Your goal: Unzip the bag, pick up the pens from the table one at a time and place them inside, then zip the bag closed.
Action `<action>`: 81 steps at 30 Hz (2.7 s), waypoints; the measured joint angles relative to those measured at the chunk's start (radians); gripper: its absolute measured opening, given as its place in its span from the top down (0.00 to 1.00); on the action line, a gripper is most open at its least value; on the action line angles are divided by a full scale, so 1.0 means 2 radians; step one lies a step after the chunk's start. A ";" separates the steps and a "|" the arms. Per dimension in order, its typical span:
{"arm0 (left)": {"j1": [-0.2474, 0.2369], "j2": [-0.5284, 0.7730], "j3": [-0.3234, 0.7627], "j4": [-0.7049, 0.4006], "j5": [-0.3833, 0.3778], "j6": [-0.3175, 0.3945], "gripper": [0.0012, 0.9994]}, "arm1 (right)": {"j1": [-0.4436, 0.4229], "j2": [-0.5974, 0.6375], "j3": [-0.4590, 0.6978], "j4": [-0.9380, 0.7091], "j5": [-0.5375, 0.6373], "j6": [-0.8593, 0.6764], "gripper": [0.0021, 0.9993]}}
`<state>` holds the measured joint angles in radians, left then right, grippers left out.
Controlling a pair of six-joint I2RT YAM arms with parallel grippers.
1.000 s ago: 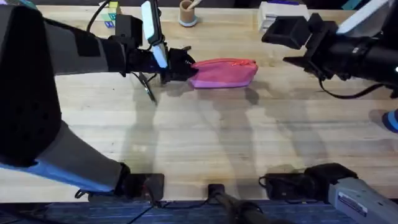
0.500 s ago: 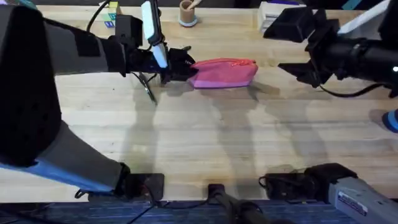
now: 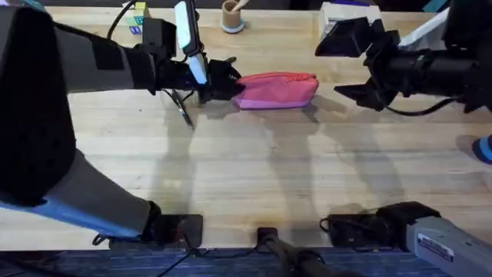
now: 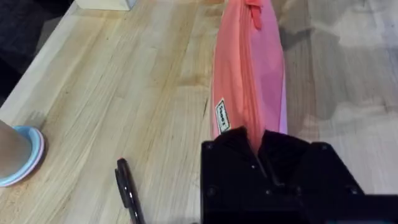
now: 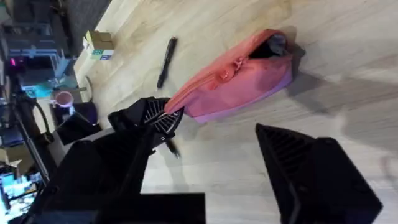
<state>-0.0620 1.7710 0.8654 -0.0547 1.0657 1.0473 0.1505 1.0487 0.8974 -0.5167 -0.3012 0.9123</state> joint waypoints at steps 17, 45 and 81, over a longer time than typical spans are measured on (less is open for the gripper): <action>0.000 0.000 0.000 0.000 0.000 0.000 0.96 | 0.020 0.059 0.001 0.047 -0.003 0.000 0.00; 0.000 0.000 0.000 0.000 0.000 0.000 0.96 | 0.023 0.185 0.002 0.134 -0.003 0.027 0.17; 0.000 0.000 0.000 -0.005 0.000 0.000 0.96 | 0.025 0.213 0.002 0.139 0.001 0.044 0.97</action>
<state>-0.0620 1.7710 0.8654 -0.0654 1.0657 1.0473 0.2001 1.4750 0.9012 -0.2385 -0.2991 1.0012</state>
